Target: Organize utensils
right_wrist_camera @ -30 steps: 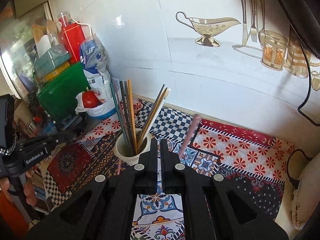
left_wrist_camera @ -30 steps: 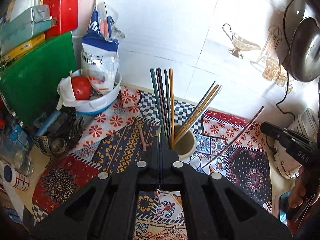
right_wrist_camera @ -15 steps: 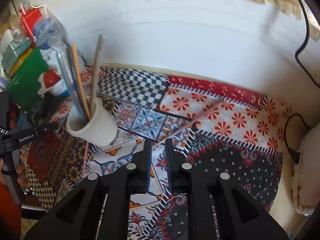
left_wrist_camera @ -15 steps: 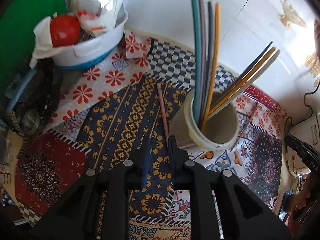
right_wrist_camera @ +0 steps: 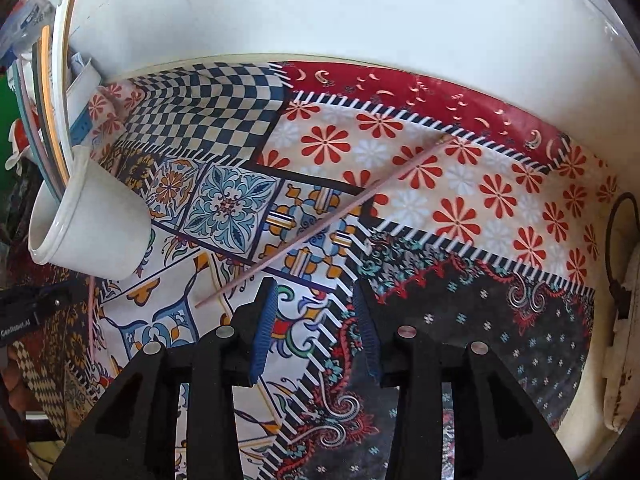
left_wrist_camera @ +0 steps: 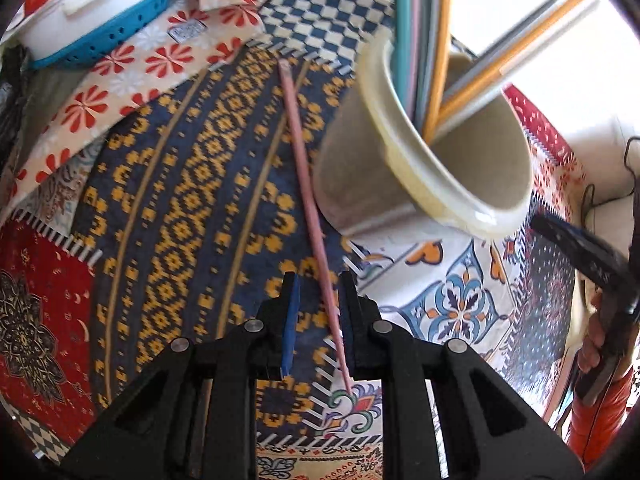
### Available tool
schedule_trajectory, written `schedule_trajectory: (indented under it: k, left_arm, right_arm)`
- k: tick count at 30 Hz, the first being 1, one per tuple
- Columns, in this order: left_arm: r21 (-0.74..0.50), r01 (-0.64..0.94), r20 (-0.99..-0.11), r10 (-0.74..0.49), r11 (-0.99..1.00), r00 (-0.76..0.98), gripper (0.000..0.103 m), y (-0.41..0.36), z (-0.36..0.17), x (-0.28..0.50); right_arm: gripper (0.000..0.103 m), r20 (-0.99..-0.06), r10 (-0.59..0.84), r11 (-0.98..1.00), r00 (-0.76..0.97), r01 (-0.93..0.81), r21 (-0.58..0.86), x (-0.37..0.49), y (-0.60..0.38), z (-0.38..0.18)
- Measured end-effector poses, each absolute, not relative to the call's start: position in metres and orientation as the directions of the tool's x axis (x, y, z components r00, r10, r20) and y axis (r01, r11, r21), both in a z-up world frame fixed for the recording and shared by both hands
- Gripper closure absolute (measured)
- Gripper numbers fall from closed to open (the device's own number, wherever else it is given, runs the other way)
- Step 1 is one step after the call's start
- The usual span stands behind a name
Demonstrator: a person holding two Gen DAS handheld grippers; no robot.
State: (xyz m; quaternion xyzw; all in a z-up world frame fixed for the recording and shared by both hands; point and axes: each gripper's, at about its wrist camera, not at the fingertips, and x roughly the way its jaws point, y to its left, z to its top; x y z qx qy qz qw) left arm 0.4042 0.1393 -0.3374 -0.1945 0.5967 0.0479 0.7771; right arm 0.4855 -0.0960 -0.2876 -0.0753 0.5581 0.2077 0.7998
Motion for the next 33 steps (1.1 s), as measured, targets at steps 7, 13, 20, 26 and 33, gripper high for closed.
schedule_trajectory:
  k: [7, 13, 20, 26, 33]
  left_arm:
    - [-0.233, -0.341, -0.942, -0.125, 0.911, 0.311, 0.085, 0.132, -0.343, 0.398]
    - [-0.168, -0.323, -0.947, -0.062, 0.931, 0.314, 0.099, 0.130, -0.342, 0.400]
    - [-0.179, -0.324, -0.950, -0.077, 0.929, 0.304, 0.100, 0.130, -0.343, 0.393]
    - [-0.189, -0.341, -0.957, -0.095, 0.921, 0.275, 0.100, 0.150, -0.344, 0.352]
    - [-0.223, -0.335, -0.958, -0.141, 0.916, 0.251, 0.100, 0.168, -0.350, 0.313]
  right_arm:
    - [0.068, -0.930, 0.227, 0.925, 0.290, -0.364, 0.112, 0.490, -0.067, -0.305]
    - [0.068, -0.907, 0.215, 0.917, 0.362, -0.395, 0.060, 0.478, -0.055, -0.309]
    - [0.099, -0.915, 0.258, 0.889, 0.311, -0.447, 0.099, 0.456, -0.075, -0.306]
    - [0.100, -0.939, 0.191, 0.877, 0.286, -0.480, 0.032, 0.404, -0.116, -0.307]
    - [0.099, -0.957, 0.162, 0.896, 0.241, -0.442, 0.040, 0.369, -0.164, -0.299]
